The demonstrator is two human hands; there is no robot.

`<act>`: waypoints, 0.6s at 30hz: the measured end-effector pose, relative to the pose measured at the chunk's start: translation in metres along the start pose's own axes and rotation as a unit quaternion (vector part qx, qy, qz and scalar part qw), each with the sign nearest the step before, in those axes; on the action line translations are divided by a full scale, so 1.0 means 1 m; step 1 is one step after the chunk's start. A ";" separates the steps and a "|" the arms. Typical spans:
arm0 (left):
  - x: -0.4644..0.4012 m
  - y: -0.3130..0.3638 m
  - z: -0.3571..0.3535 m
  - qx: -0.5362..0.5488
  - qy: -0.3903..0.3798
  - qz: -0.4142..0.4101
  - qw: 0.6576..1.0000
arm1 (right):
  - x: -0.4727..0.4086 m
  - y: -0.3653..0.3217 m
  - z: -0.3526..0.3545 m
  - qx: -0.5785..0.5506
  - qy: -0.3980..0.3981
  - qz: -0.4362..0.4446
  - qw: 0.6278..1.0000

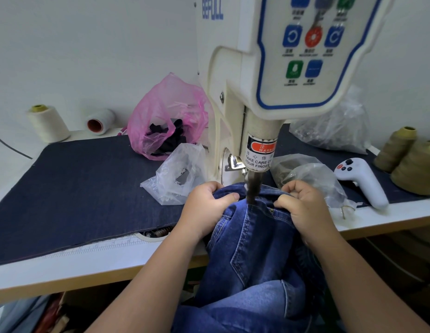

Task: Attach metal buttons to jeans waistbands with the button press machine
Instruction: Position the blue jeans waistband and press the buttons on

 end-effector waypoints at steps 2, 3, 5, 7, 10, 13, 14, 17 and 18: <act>0.000 0.000 0.000 -0.002 -0.002 0.001 1.000 | 0.000 0.000 -0.001 -0.002 -0.002 0.001 1.000; -0.001 -0.001 0.000 -0.002 -0.002 0.001 1.000 | -0.001 0.001 -0.001 -0.002 -0.002 0.002 1.000; -0.001 -0.002 0.001 -0.001 0.000 0.002 1.000 | -0.001 0.001 0.000 0.002 -0.001 0.002 1.000; 0.000 -0.002 0.001 0.002 0.001 0.003 1.000 | -0.001 0.001 0.000 0.005 -0.003 0.000 1.000; 0.000 -0.003 0.001 0.001 0.001 0.003 1.000 | -0.001 0.002 0.001 0.005 -0.006 -0.001 1.000; -0.001 -0.002 0.001 -0.001 0.001 0.000 1.000 | -0.001 0.001 0.000 0.004 -0.009 -0.001 1.000; -0.001 -0.002 0.001 0.000 0.000 0.000 1.000 | 0.000 0.000 0.000 0.004 -0.010 -0.001 1.000; -0.001 -0.002 0.001 0.000 -0.001 0.000 1.000 | 0.000 -0.001 -0.002 0.005 -0.017 0.000 1.000; -0.001 -0.002 0.001 0.000 -0.001 0.000 1.000 | -0.001 -0.001 -0.002 0.003 -0.019 -0.001 1.000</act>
Point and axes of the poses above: each hand's wrist, its own x-axis away from the middle knuckle, its own z-axis out of the back of the hand, y = z × x, the point moved 10 cm from there along -x, towards the middle knuckle, and after that the axes turned 10 degrees about -y, right-handed, at the moved point
